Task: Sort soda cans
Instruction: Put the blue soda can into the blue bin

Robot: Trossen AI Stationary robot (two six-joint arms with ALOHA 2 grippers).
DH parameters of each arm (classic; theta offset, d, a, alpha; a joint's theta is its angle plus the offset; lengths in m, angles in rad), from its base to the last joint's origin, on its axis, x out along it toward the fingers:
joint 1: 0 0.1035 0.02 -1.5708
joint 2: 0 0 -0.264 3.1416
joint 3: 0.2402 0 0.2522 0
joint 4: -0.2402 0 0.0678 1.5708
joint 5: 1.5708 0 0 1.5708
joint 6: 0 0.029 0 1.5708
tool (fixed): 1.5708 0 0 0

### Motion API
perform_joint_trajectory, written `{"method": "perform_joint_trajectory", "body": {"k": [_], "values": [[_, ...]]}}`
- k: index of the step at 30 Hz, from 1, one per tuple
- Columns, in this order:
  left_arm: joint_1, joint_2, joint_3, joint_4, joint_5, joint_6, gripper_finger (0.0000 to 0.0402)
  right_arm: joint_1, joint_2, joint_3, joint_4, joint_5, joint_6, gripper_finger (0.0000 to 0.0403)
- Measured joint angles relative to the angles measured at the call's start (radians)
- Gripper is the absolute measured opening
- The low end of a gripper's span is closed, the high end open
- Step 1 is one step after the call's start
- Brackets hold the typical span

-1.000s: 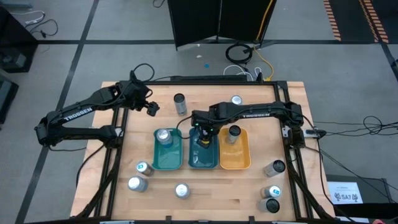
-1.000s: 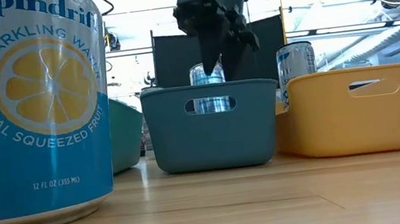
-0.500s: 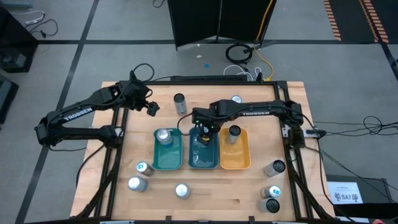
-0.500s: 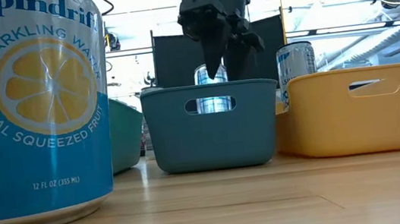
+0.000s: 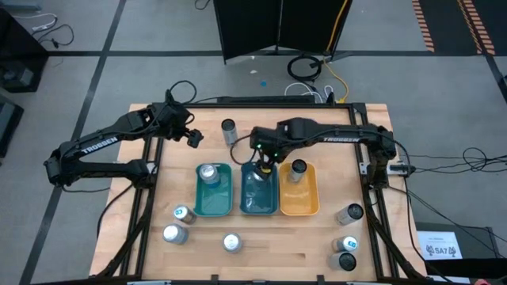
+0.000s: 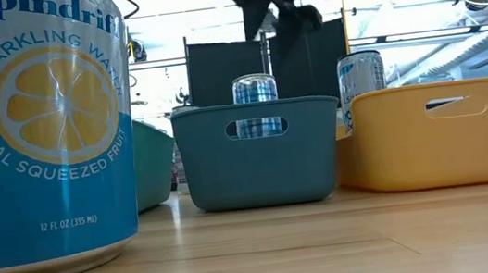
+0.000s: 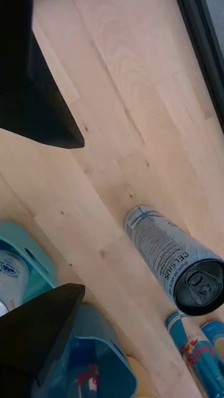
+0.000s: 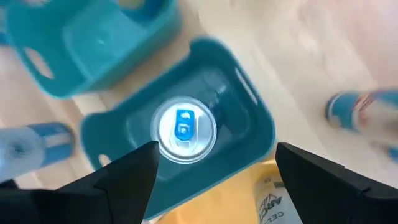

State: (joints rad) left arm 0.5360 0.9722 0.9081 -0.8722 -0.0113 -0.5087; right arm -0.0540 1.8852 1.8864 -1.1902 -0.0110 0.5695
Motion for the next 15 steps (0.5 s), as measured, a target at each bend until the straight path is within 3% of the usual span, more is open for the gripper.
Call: {"method": "perform_joint_trajectory", "body": {"k": [8, 15], "values": [[0.0, 0.0, 0.0, 0.0, 0.0, 0.0, 0.0382, -0.021, -0.067, 0.039, -0.009, 0.219, -0.13, 0.0316], [0.0, 0.0, 0.0, 0.0, 0.0, 0.001, 0.0382, -0.055, -0.076, 0.039, -0.02, 0.199, -0.092, 0.0324]]}}
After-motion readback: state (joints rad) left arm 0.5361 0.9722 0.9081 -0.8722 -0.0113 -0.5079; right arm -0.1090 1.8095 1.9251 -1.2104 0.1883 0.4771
